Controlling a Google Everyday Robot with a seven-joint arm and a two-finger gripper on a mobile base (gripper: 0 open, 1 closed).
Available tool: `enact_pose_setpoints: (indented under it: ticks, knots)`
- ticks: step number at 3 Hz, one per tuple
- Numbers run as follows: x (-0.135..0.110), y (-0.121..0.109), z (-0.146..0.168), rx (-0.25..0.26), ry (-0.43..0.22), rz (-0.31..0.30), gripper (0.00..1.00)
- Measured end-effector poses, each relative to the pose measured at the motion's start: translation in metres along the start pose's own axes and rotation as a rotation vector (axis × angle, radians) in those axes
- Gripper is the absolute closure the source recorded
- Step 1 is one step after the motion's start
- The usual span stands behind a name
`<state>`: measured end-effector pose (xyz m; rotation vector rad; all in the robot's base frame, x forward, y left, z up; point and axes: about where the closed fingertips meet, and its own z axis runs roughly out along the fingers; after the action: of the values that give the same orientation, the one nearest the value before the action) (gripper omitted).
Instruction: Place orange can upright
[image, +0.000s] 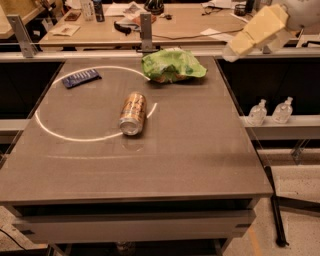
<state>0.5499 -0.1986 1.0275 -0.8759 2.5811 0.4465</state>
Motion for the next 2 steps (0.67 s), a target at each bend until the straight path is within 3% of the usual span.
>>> enact_pose_setpoints:
  ticks: [2]
  knots:
    - [-0.0230, -0.0035, 0.0044, 0.020, -0.064, -0.006, 0.00]
